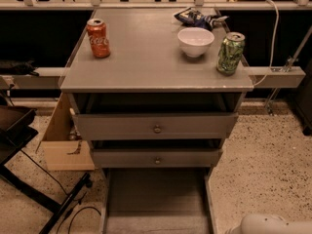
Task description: Close bottom drawer
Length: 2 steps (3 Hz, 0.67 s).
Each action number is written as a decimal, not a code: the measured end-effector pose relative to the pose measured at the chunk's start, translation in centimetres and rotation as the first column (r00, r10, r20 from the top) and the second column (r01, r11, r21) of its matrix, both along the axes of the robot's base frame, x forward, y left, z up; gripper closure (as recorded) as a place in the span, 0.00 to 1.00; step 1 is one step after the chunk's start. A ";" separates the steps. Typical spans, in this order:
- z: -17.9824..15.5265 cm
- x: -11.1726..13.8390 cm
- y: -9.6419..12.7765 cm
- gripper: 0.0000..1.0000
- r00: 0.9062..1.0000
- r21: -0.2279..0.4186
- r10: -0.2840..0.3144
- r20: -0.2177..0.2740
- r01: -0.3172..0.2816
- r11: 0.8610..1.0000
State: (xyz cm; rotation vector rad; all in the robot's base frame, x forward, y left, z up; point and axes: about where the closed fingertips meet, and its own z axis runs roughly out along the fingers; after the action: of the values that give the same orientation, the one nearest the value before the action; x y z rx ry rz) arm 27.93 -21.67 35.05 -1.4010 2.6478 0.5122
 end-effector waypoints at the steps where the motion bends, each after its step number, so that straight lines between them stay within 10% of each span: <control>1: -6.0 -0.9 0.5 0.73 1.000 0.060 -0.019 -0.024 0.020 0.998; 2: -13.3 -3.3 2.4 1.00 0.994 0.188 -0.081 -0.068 0.093 0.978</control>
Offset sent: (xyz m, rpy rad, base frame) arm -0.0641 0.0398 -0.1986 0.2950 0.1098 -0.1381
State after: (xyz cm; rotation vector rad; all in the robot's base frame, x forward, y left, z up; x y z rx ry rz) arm 24.63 -19.29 21.74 -1.2276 2.6094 0.7857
